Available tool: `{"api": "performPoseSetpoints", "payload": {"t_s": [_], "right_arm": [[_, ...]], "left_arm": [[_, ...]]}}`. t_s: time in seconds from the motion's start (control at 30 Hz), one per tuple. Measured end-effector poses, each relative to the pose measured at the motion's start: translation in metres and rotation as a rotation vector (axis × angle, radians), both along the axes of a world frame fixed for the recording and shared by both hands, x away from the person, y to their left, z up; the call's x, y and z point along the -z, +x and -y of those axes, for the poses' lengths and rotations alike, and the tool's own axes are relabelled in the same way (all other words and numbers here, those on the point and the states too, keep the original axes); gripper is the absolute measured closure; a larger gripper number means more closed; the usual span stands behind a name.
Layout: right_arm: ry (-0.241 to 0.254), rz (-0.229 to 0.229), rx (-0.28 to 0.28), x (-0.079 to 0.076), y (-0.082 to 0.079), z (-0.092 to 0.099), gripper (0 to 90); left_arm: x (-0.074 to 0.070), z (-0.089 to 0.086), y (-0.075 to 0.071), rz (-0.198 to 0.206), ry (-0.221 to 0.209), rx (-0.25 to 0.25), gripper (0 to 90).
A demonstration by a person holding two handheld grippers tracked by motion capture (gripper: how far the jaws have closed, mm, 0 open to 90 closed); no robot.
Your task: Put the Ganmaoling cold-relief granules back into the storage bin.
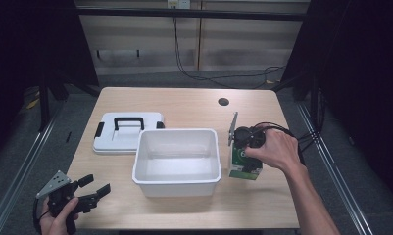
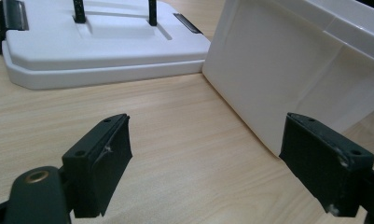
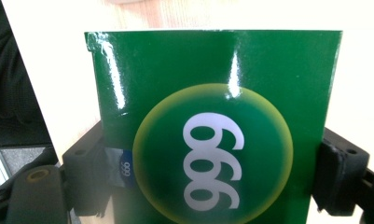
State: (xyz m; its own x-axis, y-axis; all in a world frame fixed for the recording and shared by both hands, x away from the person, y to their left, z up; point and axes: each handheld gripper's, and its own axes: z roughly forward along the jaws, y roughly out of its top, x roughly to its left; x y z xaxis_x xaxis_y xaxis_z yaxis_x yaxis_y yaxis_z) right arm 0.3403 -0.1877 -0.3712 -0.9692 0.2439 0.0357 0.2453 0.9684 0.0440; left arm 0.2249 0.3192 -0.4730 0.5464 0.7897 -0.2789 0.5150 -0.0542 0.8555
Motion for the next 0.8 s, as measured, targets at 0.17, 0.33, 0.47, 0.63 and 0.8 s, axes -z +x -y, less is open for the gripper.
{"api": "performPoseSetpoints", "payload": {"t_s": [0.17, 0.33, 0.47, 0.63, 0.8], "right_arm": [[-0.011, 0.014, -0.001, -0.01, -0.004, -0.003, 16.1], [-0.018, 0.016, -0.01, -0.022, -0.003, -0.002, 16.1], [-0.018, 0.015, -0.002, -0.031, -0.003, -0.002, 16.1], [-0.012, 0.033, 0.001, -0.042, -0.002, -0.001, 16.1], [-0.016, 0.04, -0.013, -0.054, -0.001, -0.002, 16.1]], "left_arm": [[0.0, 0.001, 0.0, -0.001, -0.003, 0.003, 15.9], [0.0, 0.001, 0.0, 0.0, -0.002, 0.003, 15.9], [0.0, 0.001, 0.0, -0.003, -0.002, 0.002, 15.9], [0.0, 0.0, 0.0, -0.003, -0.002, 0.0, 15.9], [0.0, 0.0, 0.0, -0.004, -0.006, 0.002, 15.9]]}}
